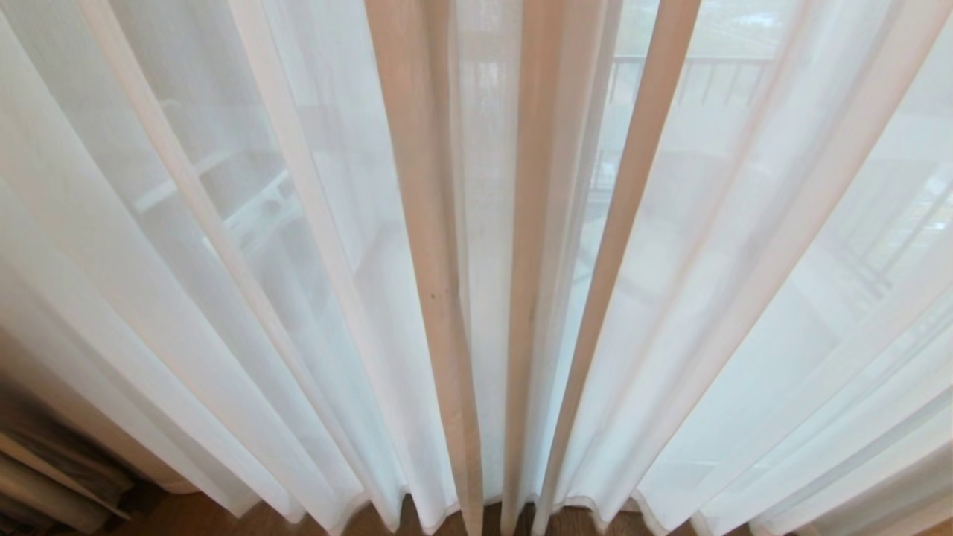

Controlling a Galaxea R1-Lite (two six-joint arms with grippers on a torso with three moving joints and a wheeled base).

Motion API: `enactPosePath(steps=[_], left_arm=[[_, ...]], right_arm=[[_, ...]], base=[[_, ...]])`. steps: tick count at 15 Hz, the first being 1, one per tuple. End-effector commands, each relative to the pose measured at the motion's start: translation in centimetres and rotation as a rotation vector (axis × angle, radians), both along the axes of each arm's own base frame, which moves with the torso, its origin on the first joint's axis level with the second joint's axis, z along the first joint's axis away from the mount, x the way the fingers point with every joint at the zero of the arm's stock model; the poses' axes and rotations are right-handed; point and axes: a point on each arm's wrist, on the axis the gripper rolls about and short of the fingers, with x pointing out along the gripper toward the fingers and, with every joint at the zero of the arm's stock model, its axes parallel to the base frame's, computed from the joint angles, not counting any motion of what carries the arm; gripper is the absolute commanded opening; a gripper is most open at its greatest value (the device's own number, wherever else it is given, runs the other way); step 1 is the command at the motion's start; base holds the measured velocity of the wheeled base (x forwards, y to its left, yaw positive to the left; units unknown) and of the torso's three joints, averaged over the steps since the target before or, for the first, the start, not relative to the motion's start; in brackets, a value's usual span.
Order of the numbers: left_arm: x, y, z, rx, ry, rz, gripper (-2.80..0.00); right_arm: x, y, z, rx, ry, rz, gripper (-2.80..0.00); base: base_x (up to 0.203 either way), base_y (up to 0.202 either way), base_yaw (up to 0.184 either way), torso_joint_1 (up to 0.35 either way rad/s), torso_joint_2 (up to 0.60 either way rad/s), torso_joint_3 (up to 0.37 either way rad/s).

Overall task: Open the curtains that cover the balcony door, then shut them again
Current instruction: Pull the inner curtains open on both sides

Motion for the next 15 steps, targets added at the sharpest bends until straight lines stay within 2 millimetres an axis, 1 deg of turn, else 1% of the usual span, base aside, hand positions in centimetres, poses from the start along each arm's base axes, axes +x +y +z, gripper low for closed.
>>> enactPosePath(steps=[1,5,8,10,12,15], left_arm=[[0.0,0.0,0.1,0.004,-0.008,-0.001,-2.8],[-0.9,0.0,2.7,0.003,-0.102,-0.002,-2.8],[-1.3,0.0,5.6,0.004,-0.139,-0.007,-2.8],[-0.8,-0.1,7.8,0.007,-0.116,-0.061,-2.8],[0.3,-0.4,10.2,0.01,-0.081,-0.167,-2.8],[2.4,-0.8,14.7,0.013,-0.06,-0.337,-2.8]], right_arm=[[0.0,0.0,0.0,-0.001,0.0,0.001,-2.8],[0.0,0.0,0.0,-0.001,0.001,0.0,-2.8],[0.0,0.0,0.0,-0.001,0.001,0.001,-2.8],[0.0,0.0,0.0,-0.001,0.001,0.0,-2.8],[0.0,0.0,0.0,-0.001,0.001,0.001,-2.8],[0.0,0.0,0.0,-0.001,0.0,0.001,-2.8]], base=[[0.0,0.0,0.0,0.0,0.0,0.0],[0.0,0.0,0.0,0.0,0.0,0.0],[0.0,0.0,0.0,0.0,0.0,0.0],[0.0,0.0,0.0,0.0,0.0,0.0],[0.0,0.0,0.0,0.0,0.0,0.0],[0.0,0.0,0.0,0.0,0.0,0.0]])
